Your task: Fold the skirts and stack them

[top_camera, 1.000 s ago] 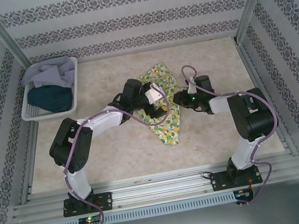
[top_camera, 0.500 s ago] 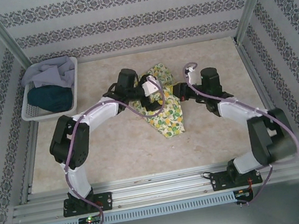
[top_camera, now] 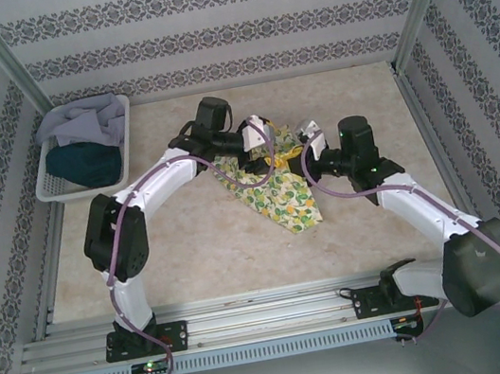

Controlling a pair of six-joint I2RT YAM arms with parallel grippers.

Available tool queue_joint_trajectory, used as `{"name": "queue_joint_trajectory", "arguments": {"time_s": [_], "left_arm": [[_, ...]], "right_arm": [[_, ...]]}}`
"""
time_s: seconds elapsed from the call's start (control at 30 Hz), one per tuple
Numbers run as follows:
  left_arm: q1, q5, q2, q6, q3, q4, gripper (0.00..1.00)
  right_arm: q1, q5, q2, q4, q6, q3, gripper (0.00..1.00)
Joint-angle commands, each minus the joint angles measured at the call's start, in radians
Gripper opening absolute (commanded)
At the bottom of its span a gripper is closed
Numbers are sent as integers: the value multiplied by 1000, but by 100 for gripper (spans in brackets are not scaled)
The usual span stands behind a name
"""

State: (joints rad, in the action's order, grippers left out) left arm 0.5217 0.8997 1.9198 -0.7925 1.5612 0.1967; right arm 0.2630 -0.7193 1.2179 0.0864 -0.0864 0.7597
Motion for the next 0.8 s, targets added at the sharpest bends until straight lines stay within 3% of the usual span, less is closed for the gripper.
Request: {"name": "queue_joint_trajectory", "arguments": {"time_s": [0.0,0.1,0.2,0.23,0.27,0.33,0.43,0.5,0.63,0.77], "left_arm": [[9,87,24,-52,35,109,69],[14,72,37,-75,39,125,58],[15,79,41,-99,51,145,5],[13,79,36,-103,48,141,0],[10,79,31,-96,42,129,0],[-1,82,17,-63,18,82,0],[-16,81,-5,-20,-20,18,0],[-17,77,-13,-19,-24,23,0],[-17,82,-34,17,-62,-22,0],[-17,89,-41,39,-75,-40,0]], "right_arm": [[19,-20,7,16,-39,11,0],[24,-33,17,40,-16,22,0],[21,-35,14,44,12,29,0],[11,-37,6,45,40,30,0],[-5,-47,-7,55,78,28,4],[-73,-59,-57,40,167,20,39],[-183,24,-157,-147,178,30,55],[-229,159,-221,-282,159,27,68],[-293,215,-290,-427,201,2,73],[-290,34,-310,-392,142,-67,74]]}}
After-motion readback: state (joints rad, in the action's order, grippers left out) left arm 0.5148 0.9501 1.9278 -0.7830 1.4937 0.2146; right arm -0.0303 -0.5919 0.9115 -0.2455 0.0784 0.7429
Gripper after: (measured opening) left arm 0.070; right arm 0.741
